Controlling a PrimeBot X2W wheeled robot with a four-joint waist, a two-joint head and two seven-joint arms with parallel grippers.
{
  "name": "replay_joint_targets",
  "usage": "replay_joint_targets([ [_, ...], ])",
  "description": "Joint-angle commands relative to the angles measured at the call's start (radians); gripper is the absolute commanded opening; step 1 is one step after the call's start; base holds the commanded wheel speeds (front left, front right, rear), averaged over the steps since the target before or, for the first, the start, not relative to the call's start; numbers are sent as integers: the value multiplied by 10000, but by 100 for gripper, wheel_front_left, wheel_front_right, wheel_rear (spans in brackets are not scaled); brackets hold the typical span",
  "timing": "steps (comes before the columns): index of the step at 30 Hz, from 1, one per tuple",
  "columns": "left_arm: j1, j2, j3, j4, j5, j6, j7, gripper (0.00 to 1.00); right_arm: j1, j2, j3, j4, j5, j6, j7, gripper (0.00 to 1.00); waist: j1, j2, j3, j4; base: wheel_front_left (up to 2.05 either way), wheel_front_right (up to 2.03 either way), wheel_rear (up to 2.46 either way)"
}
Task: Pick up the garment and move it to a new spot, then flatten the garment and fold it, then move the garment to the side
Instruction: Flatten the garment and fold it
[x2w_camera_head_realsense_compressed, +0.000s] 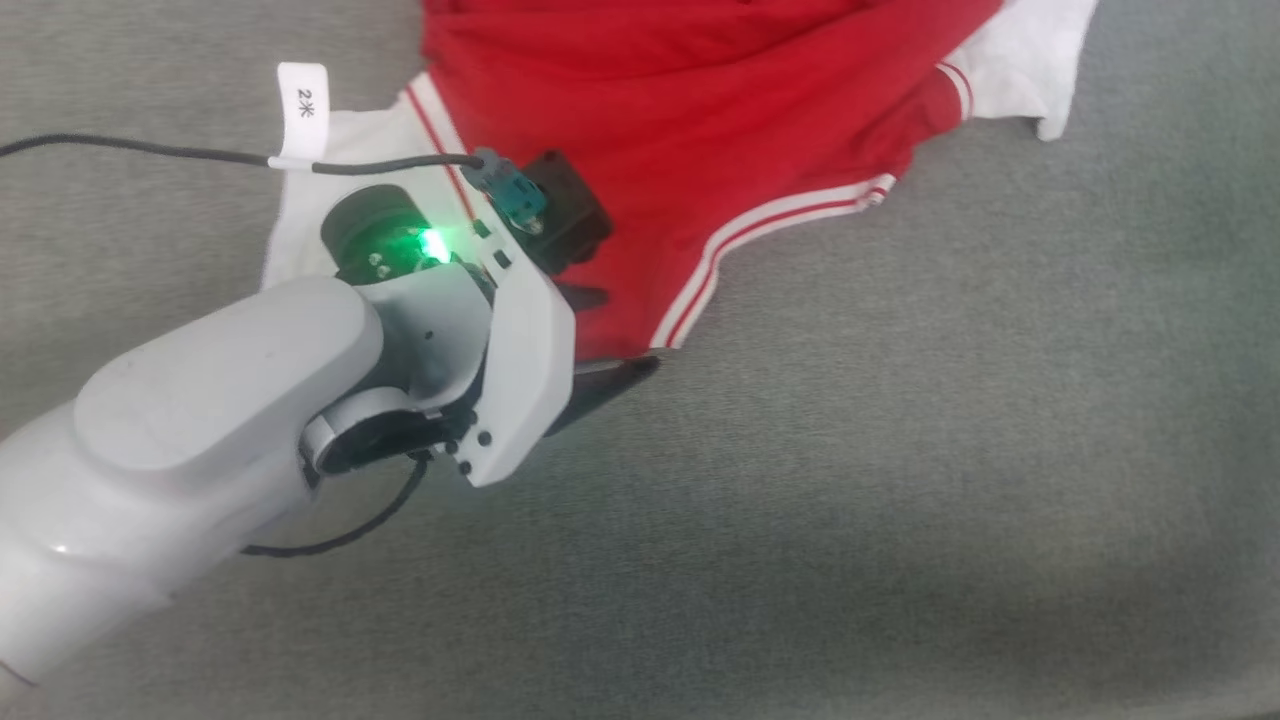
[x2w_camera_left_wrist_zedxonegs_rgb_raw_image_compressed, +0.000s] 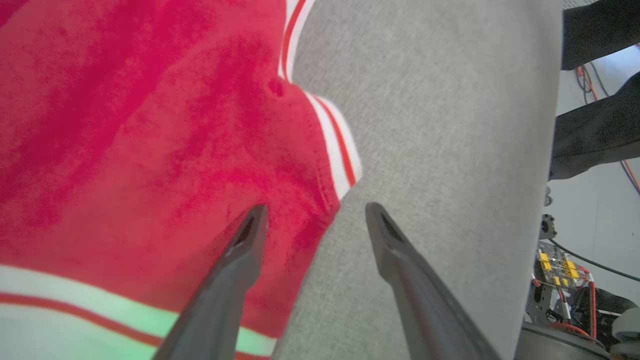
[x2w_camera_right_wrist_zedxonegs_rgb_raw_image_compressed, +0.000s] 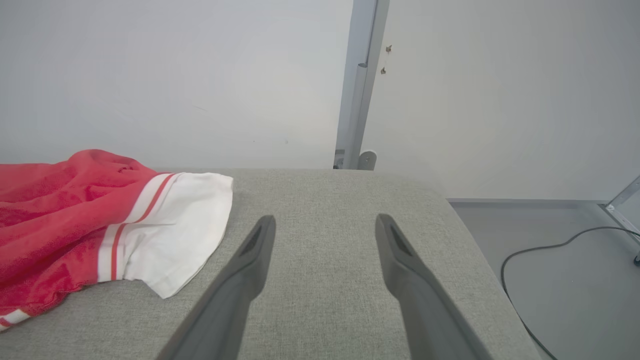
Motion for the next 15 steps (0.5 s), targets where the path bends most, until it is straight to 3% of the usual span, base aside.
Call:
replay_joint_targets([
  [1, -158, -29, -139, 421, -147, -19, 56, 100, 83, 165, -37, -151, 32, 1, 4, 100, 0, 0, 281, -347, 0, 0, 0],
  [6, -38, -64, -360, 1080, -280, -16, 178, 100, 171, 453, -141, -394, 40, 1, 36, 100, 0, 0, 400, -559, 0, 0, 0],
  [7, -11, -52, -378, 1148, -257, -13, 132, 57, 203, 471, -171, -436, 24, 1, 46, 100, 0, 0, 407, -569, 0, 0, 0],
  [8, -11, -52, -378, 1148, -257, -13, 132, 57, 203, 471, -171, -436, 24, 1, 46, 100, 0, 0, 407, -569, 0, 0, 0],
  [10, 84, -25, -401, 1239, -190, 4, 74, 0, 254, 521, -228, -475, -16, 1, 53, 100, 0, 0, 387, -561, 0, 0, 0],
  [15, 471, 240, -395, 483, -249, -20, 19, 0, 395, 517, -344, -592, -64, 1, 138, 100, 0, 0, 236, -436, 0, 0, 0],
])
